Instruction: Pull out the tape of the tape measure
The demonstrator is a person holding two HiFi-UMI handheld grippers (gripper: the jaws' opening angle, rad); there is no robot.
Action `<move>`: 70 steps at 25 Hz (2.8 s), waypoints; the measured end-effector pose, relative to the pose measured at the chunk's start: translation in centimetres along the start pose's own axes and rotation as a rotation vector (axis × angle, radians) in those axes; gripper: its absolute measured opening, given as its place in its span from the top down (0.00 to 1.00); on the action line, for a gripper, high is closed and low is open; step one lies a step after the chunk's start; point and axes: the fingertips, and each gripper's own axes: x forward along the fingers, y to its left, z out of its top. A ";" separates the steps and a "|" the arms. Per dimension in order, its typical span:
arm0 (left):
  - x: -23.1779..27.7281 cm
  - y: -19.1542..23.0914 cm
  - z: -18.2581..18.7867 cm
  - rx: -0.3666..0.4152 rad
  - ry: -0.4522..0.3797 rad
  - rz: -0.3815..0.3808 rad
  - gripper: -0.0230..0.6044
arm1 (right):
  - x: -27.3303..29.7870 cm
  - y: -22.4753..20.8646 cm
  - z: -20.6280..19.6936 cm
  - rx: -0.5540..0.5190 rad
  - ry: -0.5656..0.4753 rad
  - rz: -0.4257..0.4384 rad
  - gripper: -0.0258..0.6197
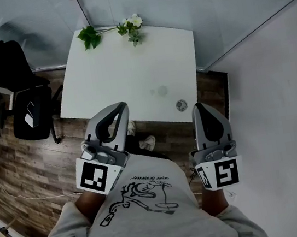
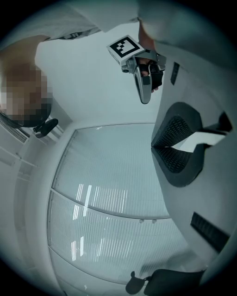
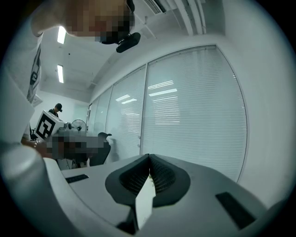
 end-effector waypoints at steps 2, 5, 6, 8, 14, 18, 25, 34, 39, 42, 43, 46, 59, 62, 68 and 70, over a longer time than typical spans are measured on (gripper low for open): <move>0.4 0.6 0.0 -0.005 0.000 0.002 0.93 | 0.7 -0.8 0.1 0.002 0.002 -0.015 0.95; 0.9 1.9 -0.2 -0.006 0.004 0.001 0.93 | 2.1 -0.9 0.2 -0.006 0.007 -0.023 0.95; 1.1 2.4 -0.2 -0.007 0.005 0.001 0.93 | 2.6 -0.7 0.2 -0.009 0.008 -0.021 0.95; 1.6 3.4 -0.3 -0.009 0.005 0.003 0.93 | 3.8 -0.3 0.3 -0.010 0.011 -0.013 0.95; 3.2 7.3 -0.2 -0.017 0.002 0.002 0.93 | 8.0 0.8 0.4 -0.012 0.022 0.007 0.95; 4.6 10.1 -0.5 -0.020 0.009 -0.004 0.93 | 11.0 1.3 0.8 -0.014 0.025 0.010 0.95; 7.3 14.5 -0.4 -0.026 0.006 -0.029 0.93 | 16.2 1.9 1.5 -0.026 0.033 0.010 0.95; 9.6 18.5 -1.2 -0.044 0.010 -0.081 0.93 | 20.5 2.8 1.5 -0.028 0.045 -0.024 0.95; 9.9 20.3 -1.8 -0.056 0.016 -0.098 0.93 | 22.0 3.3 1.2 -0.016 0.054 -0.048 0.95; 10.1 21.1 -1.8 -0.060 0.014 -0.106 0.93 | 22.6 3.3 0.9 -0.010 0.059 -0.060 0.94; 10.3 21.3 -1.8 -0.061 0.014 -0.110 0.93 | 22.8 3.1 0.8 -0.010 0.061 -0.066 0.94; 10.7 21.6 -2.0 -0.067 0.014 -0.116 0.93 | 22.9 2.5 0.1 -0.003 0.068 -0.082 0.94; 11.8 20.5 -3.1 -0.060 0.021 -0.156 0.93 | 21.2 -1.5 -12.5 0.108 0.237 -0.262 0.87; 12.1 20.4 -3.3 -0.060 0.026 -0.159 0.93 | 20.5 -2.0 -16.5 0.178 0.274 -0.310 0.86; 12.3 20.4 -4.1 -0.056 0.043 -0.161 0.93 | 19.2 -2.8 -23.1 0.273 0.322 -0.394 0.86; 12.4 20.4 -4.2 -0.054 0.047 -0.162 0.93 | 19.2 -3.0 -24.9 0.271 0.353 -0.405 0.85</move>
